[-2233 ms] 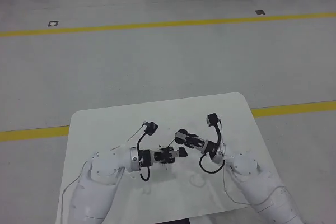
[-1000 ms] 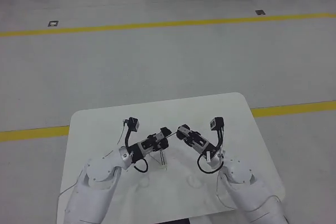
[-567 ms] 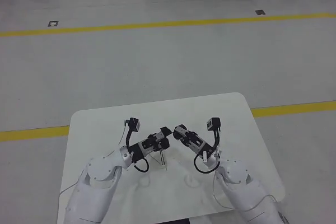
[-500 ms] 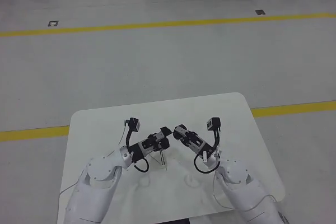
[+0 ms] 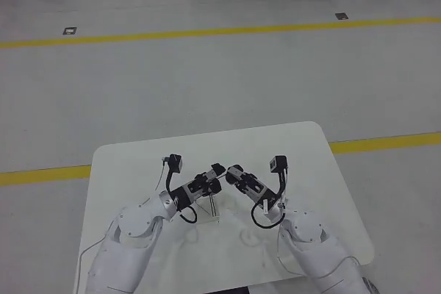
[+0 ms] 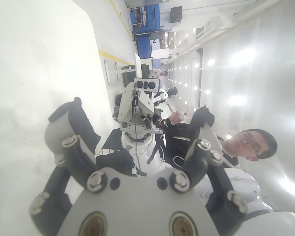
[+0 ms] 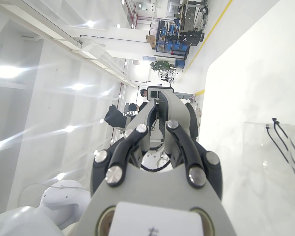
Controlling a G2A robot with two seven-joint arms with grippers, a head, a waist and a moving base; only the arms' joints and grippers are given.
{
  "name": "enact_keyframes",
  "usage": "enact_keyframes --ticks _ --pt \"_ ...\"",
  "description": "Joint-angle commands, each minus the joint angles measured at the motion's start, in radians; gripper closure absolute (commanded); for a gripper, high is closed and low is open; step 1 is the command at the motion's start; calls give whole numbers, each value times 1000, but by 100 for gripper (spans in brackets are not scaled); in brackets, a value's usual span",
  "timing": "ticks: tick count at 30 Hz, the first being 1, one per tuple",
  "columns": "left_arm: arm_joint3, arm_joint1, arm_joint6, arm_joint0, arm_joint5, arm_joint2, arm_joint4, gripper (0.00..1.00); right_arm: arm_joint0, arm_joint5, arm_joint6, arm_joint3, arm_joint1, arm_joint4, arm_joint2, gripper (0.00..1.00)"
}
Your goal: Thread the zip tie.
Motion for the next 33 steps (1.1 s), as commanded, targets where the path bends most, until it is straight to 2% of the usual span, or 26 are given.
enact_keyframes --ticks 1,7,9,10,11,13,14,15,21,26,33 --pt "-1 2 13 0 7 9 -5 0 2 1 -7 3 0 -12 -2 100" --pt "-3 10 28 -4 10 19 -9 0 9 -6 -24 16 -2 -49 -9 100" --pt "-5 13 36 -4 3 20 -13 11 13 -6 -44 17 -2 -88 -9 100" --pt "-5 14 38 -3 1 20 -16 23 13 -6 -51 16 -2 -101 -11 100" --pt "-5 16 39 -3 -1 22 -18 31 13 -6 -58 15 -3 -105 -15 100" --pt "-5 19 40 -4 -1 24 -20 38 14 -6 -63 16 -5 -110 -18 100" --pt "-5 20 41 -5 0 25 -22 51 15 -6 -65 17 -5 -122 -19 100" --pt "-4 21 43 -6 1 27 -22 53 15 -6 -69 19 -5 -128 -22 100" --pt "-3 29 55 -11 5 35 -27 61 21 -6 -93 31 -7 -181 -25 100" --pt "-1 35 64 -14 6 40 -34 57 19 -6 -119 21 -8 -232 -28 100" --pt "9 42 72 -23 11 55 -42 59 20 -6 -126 20 -8 -260 -34 100"
